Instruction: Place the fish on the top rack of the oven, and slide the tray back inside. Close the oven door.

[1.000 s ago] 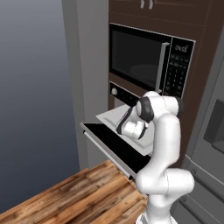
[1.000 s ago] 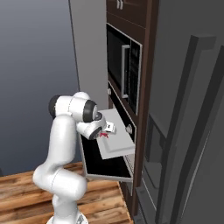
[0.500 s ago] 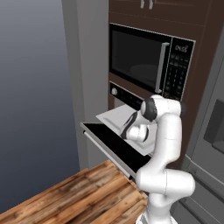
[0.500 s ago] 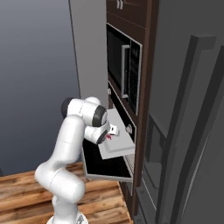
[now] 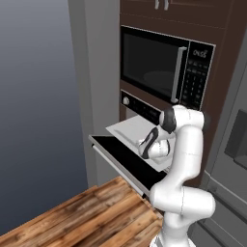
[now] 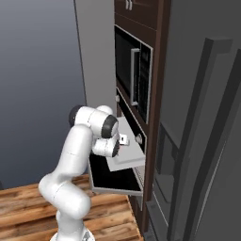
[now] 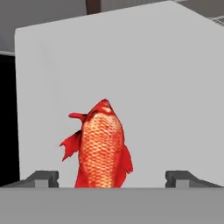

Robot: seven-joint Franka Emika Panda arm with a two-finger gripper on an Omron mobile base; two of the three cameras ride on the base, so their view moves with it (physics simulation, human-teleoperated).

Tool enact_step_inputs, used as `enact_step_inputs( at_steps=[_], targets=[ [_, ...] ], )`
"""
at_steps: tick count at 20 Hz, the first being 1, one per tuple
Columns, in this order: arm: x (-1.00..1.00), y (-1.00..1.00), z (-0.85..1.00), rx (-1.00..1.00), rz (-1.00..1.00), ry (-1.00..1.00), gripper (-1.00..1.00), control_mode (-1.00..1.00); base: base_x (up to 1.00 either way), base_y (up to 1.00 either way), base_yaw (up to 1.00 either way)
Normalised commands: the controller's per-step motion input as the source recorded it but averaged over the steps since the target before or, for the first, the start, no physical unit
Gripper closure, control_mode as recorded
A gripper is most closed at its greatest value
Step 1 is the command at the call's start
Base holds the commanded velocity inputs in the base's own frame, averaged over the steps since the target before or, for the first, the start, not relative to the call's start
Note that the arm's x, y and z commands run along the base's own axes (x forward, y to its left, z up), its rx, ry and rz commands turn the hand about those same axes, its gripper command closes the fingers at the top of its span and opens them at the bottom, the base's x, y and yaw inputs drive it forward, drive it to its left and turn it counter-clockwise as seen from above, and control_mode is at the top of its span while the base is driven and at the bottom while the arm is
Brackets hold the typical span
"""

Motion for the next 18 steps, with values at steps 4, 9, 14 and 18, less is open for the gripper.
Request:
enact_step_inputs(
  at_steps=[4, 9, 14, 18],
  targets=[
    [-0.24, 0.57, 0.61, -0.10, 0.00, -0.10, -1.00, -1.00, 0.00, 0.00, 0.00],
    [-0.57, 0.61, 0.54, -0.13, 0.00, -0.02, -1.00, -1.00, 0.00, 0.00, 0.00],
    [-0.52, 0.84, 0.34, -0.17, 0.01, 0.03, -1.00, -1.00, 0.00, 0.00, 0.00],
    [-0.31, 0.81, 0.12, -0.19, 0.03, 0.14, -1.00, -1.00, 0.00, 0.00, 0.00]
  ],
)
